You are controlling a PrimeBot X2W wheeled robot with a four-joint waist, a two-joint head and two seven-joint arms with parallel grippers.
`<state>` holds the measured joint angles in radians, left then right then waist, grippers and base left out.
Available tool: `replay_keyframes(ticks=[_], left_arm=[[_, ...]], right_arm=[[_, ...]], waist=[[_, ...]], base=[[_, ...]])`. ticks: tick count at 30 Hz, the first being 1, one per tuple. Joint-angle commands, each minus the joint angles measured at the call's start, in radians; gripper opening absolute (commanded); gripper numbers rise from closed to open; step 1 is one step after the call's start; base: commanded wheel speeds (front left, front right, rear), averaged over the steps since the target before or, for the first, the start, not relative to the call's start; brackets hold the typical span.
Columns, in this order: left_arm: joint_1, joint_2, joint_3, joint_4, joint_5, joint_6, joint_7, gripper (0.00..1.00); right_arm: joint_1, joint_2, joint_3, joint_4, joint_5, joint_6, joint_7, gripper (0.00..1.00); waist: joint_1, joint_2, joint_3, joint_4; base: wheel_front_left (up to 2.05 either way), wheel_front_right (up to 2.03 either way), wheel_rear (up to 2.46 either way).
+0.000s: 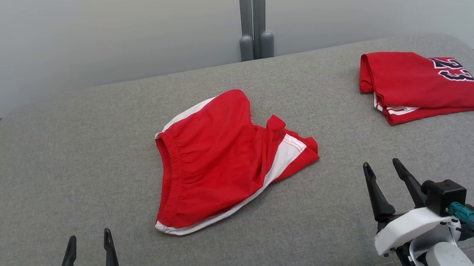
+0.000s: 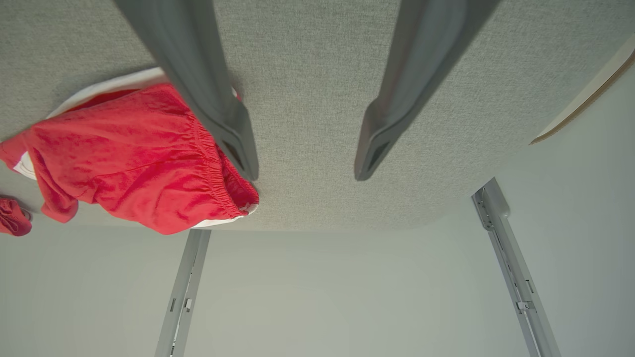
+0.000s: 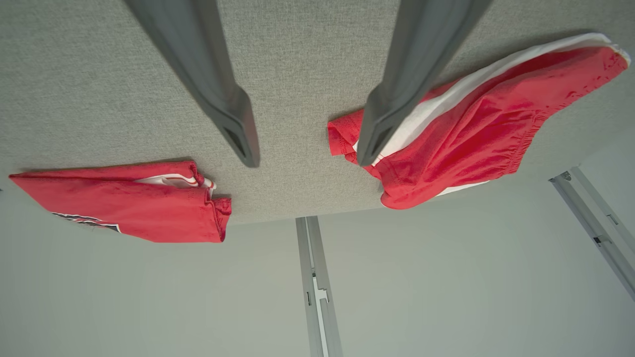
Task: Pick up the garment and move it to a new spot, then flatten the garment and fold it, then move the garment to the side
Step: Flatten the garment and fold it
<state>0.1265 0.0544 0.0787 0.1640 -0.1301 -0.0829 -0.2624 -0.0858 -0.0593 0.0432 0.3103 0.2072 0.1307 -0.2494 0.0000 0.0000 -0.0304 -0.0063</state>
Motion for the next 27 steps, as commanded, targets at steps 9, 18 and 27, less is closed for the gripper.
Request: replay_keyframes(ticks=[9, 18, 27], left_arm=[[-0.012, 0.001, 0.003, -0.002, 0.006, -0.003, -0.002, 1.00], [-0.035, 0.012, -0.033, 0.005, -0.011, -0.024, -0.002, 1.00], [-0.091, 0.075, -0.145, 0.111, -0.047, -0.046, 0.018, 1.00]], right_arm=[[-0.002, -0.002, -0.004, 0.001, -0.009, 0.000, -0.006, 1.00], [-0.025, -0.002, 0.015, 0.000, -0.013, 0.000, -0.001, 1.00], [-0.106, -0.029, 0.085, 0.053, -0.016, 0.000, 0.027, 1.00]], waist=[[0.0000, 0.0000, -0.002, 0.001], [0.0000, 0.0000, 0.000, 0.011], [0.0000, 0.0000, 0.018, 0.016]], base=[[0.00, 0.00, 0.00], [0.00, 0.00, 0.00], [0.00, 0.00, 0.00]])
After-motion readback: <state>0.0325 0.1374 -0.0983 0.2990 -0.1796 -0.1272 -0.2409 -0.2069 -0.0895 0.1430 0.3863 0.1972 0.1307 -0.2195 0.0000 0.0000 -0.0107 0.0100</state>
